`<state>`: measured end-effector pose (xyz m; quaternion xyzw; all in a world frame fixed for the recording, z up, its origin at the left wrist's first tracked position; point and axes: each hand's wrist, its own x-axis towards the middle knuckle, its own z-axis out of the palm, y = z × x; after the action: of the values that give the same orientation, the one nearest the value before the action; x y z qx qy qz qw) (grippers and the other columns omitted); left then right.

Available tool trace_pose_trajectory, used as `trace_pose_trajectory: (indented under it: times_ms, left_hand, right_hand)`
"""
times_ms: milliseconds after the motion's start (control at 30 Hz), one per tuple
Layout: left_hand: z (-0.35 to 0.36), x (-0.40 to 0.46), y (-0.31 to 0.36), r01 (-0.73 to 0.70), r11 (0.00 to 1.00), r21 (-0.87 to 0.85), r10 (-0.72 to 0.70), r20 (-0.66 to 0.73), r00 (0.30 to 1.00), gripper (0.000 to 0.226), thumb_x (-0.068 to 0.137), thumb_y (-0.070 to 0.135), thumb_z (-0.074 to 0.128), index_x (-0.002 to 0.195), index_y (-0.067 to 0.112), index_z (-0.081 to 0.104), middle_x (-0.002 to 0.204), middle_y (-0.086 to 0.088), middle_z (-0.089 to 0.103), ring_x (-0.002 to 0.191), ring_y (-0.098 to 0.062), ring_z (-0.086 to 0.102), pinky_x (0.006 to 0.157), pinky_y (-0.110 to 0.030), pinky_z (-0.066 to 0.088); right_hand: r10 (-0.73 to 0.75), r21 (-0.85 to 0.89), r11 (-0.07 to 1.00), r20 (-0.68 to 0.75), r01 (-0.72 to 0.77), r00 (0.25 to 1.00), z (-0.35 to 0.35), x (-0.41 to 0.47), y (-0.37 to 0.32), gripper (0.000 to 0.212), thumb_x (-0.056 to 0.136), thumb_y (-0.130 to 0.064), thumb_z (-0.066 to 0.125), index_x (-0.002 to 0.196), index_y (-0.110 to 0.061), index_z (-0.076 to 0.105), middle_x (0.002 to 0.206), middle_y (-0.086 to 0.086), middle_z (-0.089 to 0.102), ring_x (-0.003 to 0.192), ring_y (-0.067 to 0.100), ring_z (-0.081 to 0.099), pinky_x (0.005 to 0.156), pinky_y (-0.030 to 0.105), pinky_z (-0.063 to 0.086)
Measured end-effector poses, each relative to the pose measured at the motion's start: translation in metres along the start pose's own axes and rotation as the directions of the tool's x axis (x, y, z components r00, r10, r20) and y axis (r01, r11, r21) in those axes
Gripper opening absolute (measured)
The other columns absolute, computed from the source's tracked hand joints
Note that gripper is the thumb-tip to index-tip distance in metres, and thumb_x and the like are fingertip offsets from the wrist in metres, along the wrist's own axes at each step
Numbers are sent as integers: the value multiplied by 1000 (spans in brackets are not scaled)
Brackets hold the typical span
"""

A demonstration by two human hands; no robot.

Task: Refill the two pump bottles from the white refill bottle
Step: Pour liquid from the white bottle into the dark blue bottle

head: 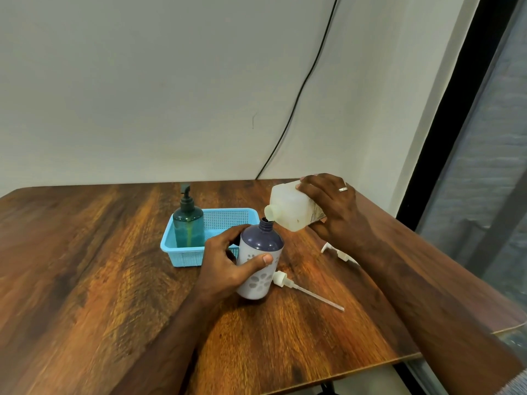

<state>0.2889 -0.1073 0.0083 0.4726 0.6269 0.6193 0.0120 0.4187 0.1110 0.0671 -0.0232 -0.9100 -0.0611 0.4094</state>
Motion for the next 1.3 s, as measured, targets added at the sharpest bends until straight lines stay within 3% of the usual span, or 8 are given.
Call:
trace_pose_trajectory:
  times_ms: [567, 867, 1067, 1300]
  left_hand:
    - [-2, 0, 3, -2, 1000, 13, 2, 11, 1000, 50, 61, 58, 75, 107, 46, 59, 100, 28, 69, 98, 6, 63, 70, -7, 48]
    - [-1, 0, 1, -1, 1000, 8, 1, 21, 1000, 57, 61, 58, 76, 111, 34, 64, 105, 18, 71, 97, 2, 65, 71, -8, 48]
    - [-1, -1, 1, -17, 1000, 10, 16, 19, 1000, 58, 62, 57, 76, 113, 30, 65, 106, 17, 71, 98, 0, 65, 72, -10, 49]
    - [-2, -1, 3, -8, 1000, 21, 8, 13, 1000, 50, 62, 56, 76, 108, 45, 60, 102, 32, 68, 99, 5, 64, 72, -7, 48]
  right_hand:
    - [-41, -76, 996, -65, 36, 997, 0, -3, 0, 65, 78, -38, 70, 135, -22, 42, 137, 13, 58, 126, 34, 54, 111, 67, 27]
    - [-70, -87, 994, -52, 65, 996, 0, -3, 2, 58, 84, -44, 59, 135, -22, 41, 137, 13, 58, 127, 31, 52, 114, 59, 28]
    - [-85, -115, 991, -80, 75, 993, 2, -3, 2, 66, 79, -37, 71, 135, -22, 41, 136, 14, 58, 127, 33, 53, 113, 60, 29]
    - [-80, -122, 990, -71, 71, 994, 2, -3, 3, 68, 78, -38, 72, 136, -22, 40, 137, 14, 58, 128, 33, 52, 113, 62, 29]
